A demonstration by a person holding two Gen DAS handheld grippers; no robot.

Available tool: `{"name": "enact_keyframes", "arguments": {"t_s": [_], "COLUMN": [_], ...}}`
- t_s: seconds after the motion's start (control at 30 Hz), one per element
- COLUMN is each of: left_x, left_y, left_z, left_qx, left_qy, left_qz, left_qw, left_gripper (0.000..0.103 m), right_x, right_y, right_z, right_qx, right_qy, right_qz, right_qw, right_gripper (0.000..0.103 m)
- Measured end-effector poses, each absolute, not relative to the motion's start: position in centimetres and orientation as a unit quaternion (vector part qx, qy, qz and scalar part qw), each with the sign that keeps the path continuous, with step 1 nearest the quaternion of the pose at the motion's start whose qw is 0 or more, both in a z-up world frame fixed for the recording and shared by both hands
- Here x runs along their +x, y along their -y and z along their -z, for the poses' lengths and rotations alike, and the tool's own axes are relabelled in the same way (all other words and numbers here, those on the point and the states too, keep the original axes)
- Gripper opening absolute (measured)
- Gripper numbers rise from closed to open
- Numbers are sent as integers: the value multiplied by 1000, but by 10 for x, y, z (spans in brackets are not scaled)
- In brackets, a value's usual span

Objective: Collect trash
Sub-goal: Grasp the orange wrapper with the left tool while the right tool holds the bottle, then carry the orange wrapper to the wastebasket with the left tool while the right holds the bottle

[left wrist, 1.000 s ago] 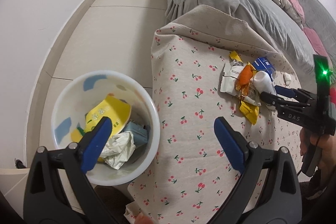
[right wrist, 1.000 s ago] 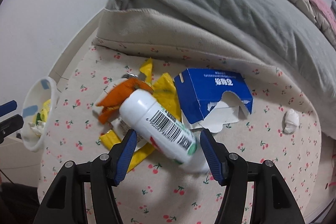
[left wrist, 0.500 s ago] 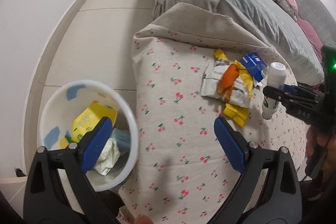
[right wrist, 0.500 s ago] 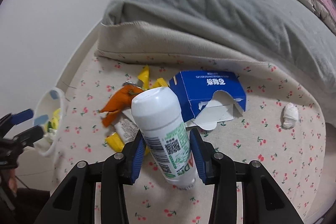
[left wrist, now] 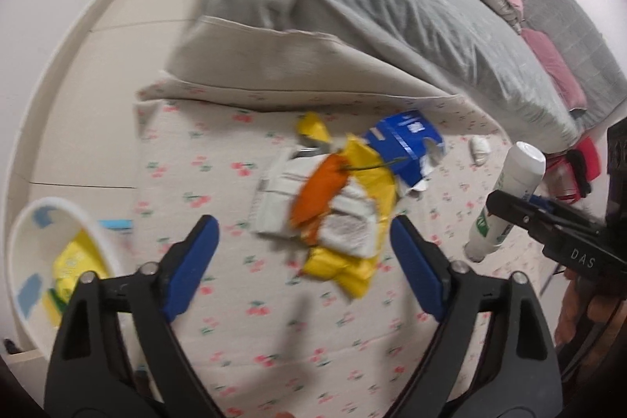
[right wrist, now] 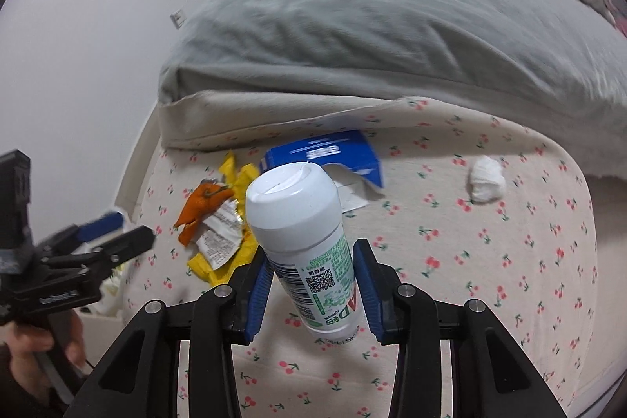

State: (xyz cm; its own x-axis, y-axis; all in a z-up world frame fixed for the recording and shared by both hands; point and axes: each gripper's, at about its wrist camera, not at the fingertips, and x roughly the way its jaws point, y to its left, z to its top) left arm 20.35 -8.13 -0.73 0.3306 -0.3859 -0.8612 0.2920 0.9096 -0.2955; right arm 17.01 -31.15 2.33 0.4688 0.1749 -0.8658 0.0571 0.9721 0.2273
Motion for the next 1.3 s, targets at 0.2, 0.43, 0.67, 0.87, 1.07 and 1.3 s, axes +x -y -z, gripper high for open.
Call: {"name": "enact_keyframes", "arguments": {"t_s": [0.2,0.43,0.67,0.87,1.07,1.3], "left_x": [211,218,212,208,205,201], "left_y": [97,96,99,96,89,76], "left_z": [20,32,32,23,14,4], "left_qx": [-47,-46,-21,-21,-35,-48], "left_qy": [-538,-540,-539,-531,-523,-513], "left_qz": [219,218,232,240,235,231], "left_qw": [813,812,810,812,818,825], "left_gripper": [69,50,23,19,18,17], "right_x": [170,171,170,168,163,160], "right_y": [327,331,334,332,328,317], "right_z": [-21,-12,-9,-13,-22,-33], "right_qx": [135,140,144,143,142,143], "right_qy": [-516,-525,-529,-524,-514,-504], "right_qz": [-22,-14,-8,-10,-18,-31], "right_qw": [846,839,836,839,846,851], "right_gripper": [42,42,42,42,42,42]}}
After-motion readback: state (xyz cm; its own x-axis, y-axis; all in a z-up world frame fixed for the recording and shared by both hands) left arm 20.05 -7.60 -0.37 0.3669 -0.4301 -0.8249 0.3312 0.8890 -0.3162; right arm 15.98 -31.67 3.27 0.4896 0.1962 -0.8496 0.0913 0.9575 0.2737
